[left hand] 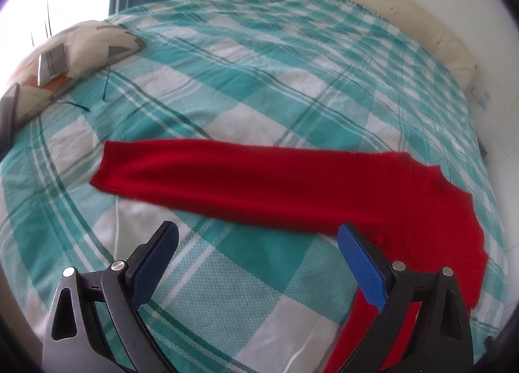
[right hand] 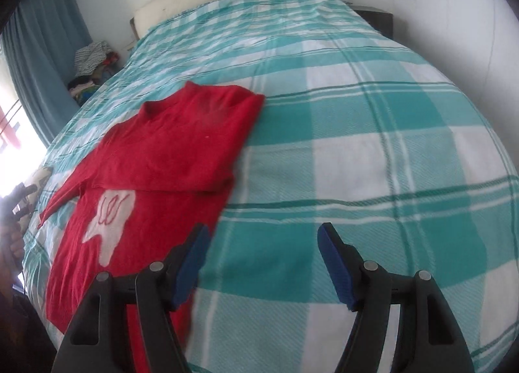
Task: Fold small clothes
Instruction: 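Move the open left tool around to the sweater hem, then grasp the sweater hem with the left tool and fold it toward the collar, then open the left tool to release the folded hem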
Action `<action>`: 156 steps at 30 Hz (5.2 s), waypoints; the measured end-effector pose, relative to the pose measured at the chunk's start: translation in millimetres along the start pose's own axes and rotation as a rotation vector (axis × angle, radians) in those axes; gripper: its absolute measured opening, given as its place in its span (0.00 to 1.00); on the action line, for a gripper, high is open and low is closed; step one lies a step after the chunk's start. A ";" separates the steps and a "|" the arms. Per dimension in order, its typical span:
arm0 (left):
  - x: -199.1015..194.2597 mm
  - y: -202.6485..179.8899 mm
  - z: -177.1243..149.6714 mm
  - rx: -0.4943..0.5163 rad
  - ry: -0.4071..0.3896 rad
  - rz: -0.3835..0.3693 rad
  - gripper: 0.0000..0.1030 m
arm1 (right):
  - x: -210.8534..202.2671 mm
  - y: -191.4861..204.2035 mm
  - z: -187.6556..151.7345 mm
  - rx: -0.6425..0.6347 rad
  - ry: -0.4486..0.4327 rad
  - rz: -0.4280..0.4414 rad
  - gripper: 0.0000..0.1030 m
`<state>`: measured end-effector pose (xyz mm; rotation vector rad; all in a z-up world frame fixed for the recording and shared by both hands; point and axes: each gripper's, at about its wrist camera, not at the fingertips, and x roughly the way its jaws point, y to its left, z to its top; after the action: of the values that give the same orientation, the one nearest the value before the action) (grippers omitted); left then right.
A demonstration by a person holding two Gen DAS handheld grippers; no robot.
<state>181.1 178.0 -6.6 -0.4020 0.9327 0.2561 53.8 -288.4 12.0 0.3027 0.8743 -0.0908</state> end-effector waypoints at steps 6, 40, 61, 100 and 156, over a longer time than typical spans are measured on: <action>23.6 -5.4 -31.3 0.017 0.157 0.015 0.96 | -18.3 -26.5 9.6 0.188 -0.081 0.029 0.68; 56.4 -14.0 -50.6 0.167 0.295 0.108 1.00 | -17.4 -20.5 0.0 0.208 -0.094 0.028 0.71; -4.2 -31.3 -41.4 0.259 0.005 0.091 0.99 | -17.1 -18.7 0.6 0.191 -0.095 0.012 0.71; 29.2 194.5 74.2 -0.301 0.176 -0.023 0.98 | -24.7 -19.5 1.9 0.222 -0.115 0.043 0.71; -18.4 -56.7 -31.5 0.368 -0.030 -0.002 0.90 | -35.2 -10.8 3.5 0.197 -0.148 0.055 0.71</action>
<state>169.4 112.6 4.4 -0.0601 0.9278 0.0850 31.7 -301.3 38.7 0.4974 0.7111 -0.1470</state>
